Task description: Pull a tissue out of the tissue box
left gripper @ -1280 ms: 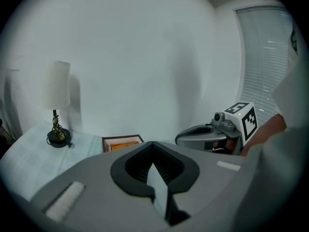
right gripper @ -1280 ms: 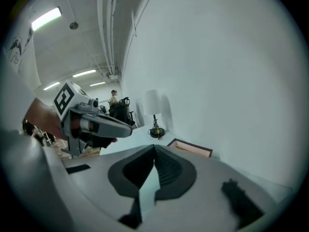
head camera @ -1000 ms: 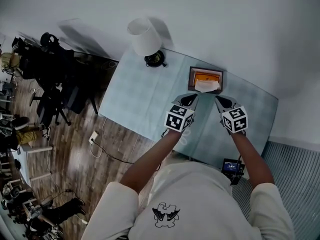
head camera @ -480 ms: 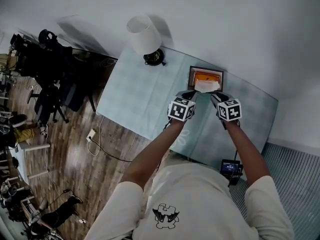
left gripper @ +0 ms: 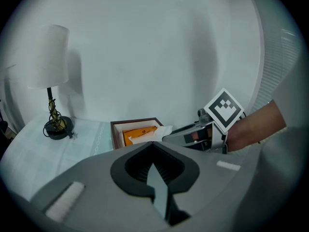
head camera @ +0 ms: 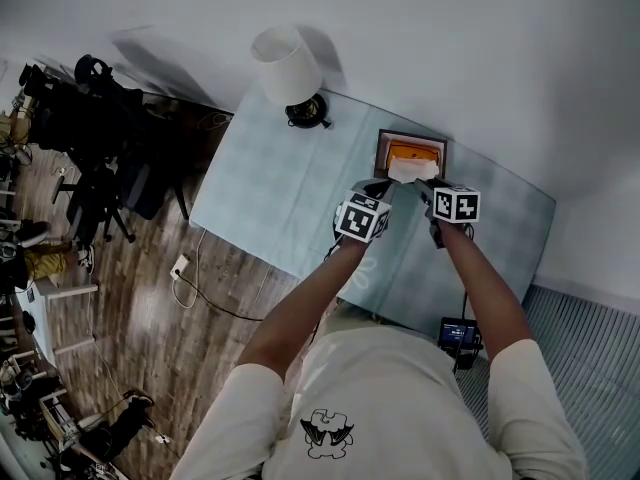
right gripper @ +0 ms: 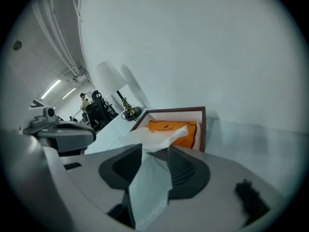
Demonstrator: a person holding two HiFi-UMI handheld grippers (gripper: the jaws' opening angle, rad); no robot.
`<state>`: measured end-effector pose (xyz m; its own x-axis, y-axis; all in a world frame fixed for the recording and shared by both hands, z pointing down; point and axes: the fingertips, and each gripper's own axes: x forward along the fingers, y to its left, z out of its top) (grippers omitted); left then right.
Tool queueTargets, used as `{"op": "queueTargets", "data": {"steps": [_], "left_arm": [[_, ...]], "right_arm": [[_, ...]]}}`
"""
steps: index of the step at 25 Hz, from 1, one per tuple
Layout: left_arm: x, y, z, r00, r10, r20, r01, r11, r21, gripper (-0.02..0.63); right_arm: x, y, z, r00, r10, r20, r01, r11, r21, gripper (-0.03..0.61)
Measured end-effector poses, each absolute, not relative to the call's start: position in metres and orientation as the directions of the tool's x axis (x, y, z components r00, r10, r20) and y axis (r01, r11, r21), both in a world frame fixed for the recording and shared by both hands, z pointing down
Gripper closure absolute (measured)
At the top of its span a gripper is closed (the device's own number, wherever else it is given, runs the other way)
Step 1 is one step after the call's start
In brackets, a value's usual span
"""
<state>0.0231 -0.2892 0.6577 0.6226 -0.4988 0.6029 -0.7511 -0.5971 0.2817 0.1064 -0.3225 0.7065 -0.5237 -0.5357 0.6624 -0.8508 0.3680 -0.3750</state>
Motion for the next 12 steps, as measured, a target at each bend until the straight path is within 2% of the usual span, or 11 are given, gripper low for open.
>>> {"op": "queueTargets", "data": {"steps": [2, 4, 5, 12], "left_arm": [[0.019, -0.289, 0.657, 0.616, -0.503, 0.606, -0.757, -0.591, 0.279, 0.607], [0.018, -0.290, 0.657, 0.614, -0.506, 0.605, -0.759, -0.588, 0.280, 0.607], [0.019, -0.290, 0.656, 0.616, -0.506, 0.604, -0.759, -0.587, 0.281, 0.607], [0.021, -0.283, 0.654, 0.620, -0.505, 0.600, -0.754, -0.595, 0.279, 0.607]], "right_arm": [[0.103, -0.323, 0.705, -0.523, -0.532, 0.666, -0.851, 0.369, -0.374, 0.422], [0.101, -0.322, 0.705, -0.514, -0.525, 0.678, -0.854, 0.389, -0.346, 0.541], [0.102, -0.321, 0.704, -0.506, -0.523, 0.686, -0.856, 0.404, -0.323, 0.557], [0.098, -0.314, 0.692, -0.492, -0.528, 0.692, -0.847, 0.472, -0.242, 0.565]]}}
